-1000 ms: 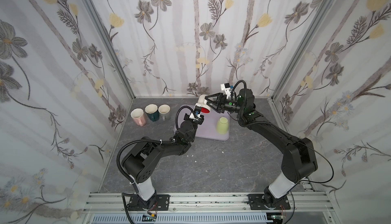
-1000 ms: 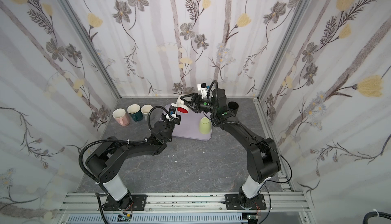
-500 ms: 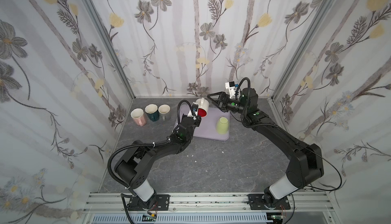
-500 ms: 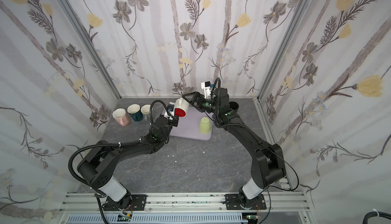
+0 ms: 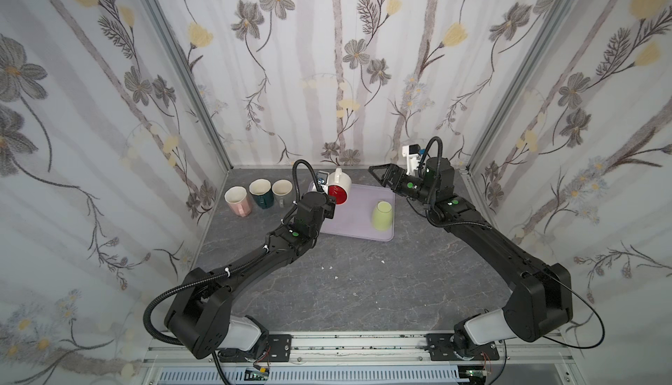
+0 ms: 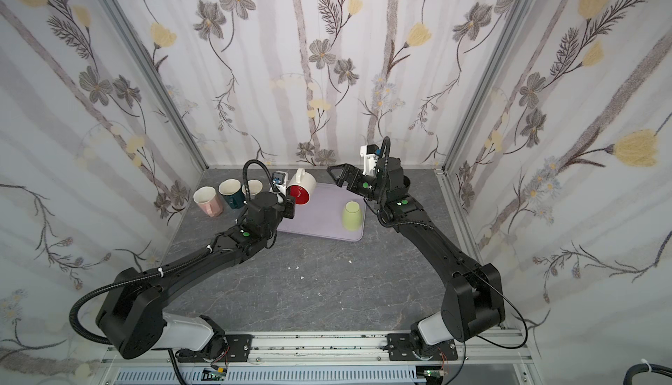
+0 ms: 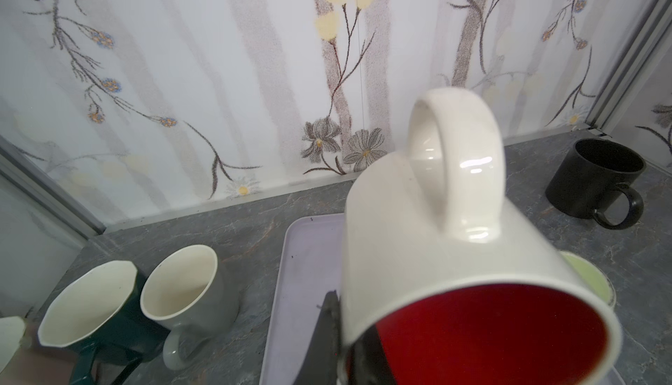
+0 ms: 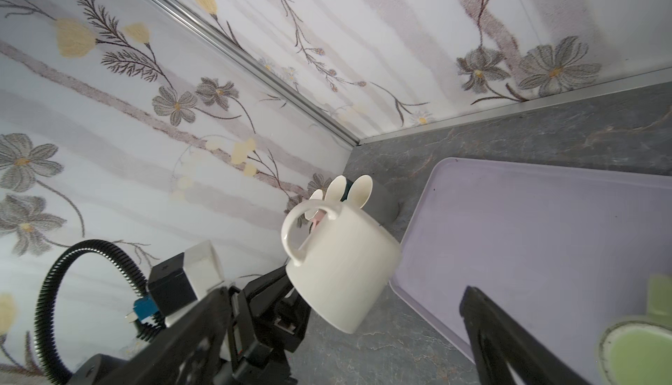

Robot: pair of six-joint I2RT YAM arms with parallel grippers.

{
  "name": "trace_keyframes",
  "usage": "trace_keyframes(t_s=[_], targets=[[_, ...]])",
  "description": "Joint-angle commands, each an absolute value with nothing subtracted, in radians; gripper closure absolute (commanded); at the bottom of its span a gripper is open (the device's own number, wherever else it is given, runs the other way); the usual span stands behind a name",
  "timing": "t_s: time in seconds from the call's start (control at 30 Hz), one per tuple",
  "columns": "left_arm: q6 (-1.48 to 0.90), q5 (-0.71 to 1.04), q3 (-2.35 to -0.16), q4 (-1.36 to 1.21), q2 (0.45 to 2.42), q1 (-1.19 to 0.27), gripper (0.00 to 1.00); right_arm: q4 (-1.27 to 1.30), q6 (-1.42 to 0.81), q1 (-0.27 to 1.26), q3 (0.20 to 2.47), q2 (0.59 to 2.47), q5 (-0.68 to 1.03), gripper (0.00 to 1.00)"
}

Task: Turn the mug right side up
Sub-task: 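Lower the white mug beside the standing mugs with left gripper while right gripper moves off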

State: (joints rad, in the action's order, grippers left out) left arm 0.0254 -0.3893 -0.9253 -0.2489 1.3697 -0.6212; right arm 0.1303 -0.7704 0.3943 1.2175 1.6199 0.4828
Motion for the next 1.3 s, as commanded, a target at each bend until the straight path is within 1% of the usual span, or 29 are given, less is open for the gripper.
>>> trace_keyframes(t_s=[0.0,0.23,0.47,0.6,0.73,0.93,1.0,1.17,1.27], targets=[[-0.056,-0.441,-0.919,-0.143,1.314,-0.600,1.00,0.139,-0.718,0.393,1.186,1.604,0.430,0.01],[-0.168,-0.517,-0.895,0.027,1.229,-0.540,1.00,0.158,-0.696,0.388,1.127,1.554,0.405,0.01],[-0.351,-0.457,-0.911,0.201,1.220,-0.418,1.00,0.163,-0.677,0.372,1.089,1.531,0.414,0.01],[-0.427,-0.400,-0.891,0.241,1.215,-0.338,1.00,0.169,-0.672,0.361,1.057,1.511,0.416,0.01],[-0.482,-0.309,-0.928,0.322,1.256,-0.252,1.00,0.154,-0.650,0.361,1.017,1.487,0.383,0.01],[-0.529,-0.180,-0.949,0.364,1.347,-0.166,1.00,0.124,-0.610,0.360,0.985,1.473,0.358,0.01],[-0.526,-0.168,-0.963,0.384,1.372,-0.153,1.00,0.100,-0.590,0.360,0.982,1.467,0.334,0.01],[-0.520,-0.140,-0.983,0.415,1.417,-0.134,1.00,0.028,-0.514,0.366,0.972,1.444,0.206,0.01],[-0.512,-0.123,-1.004,0.436,1.456,-0.116,1.00,0.011,-0.484,0.372,0.962,1.442,0.167,0.01]])
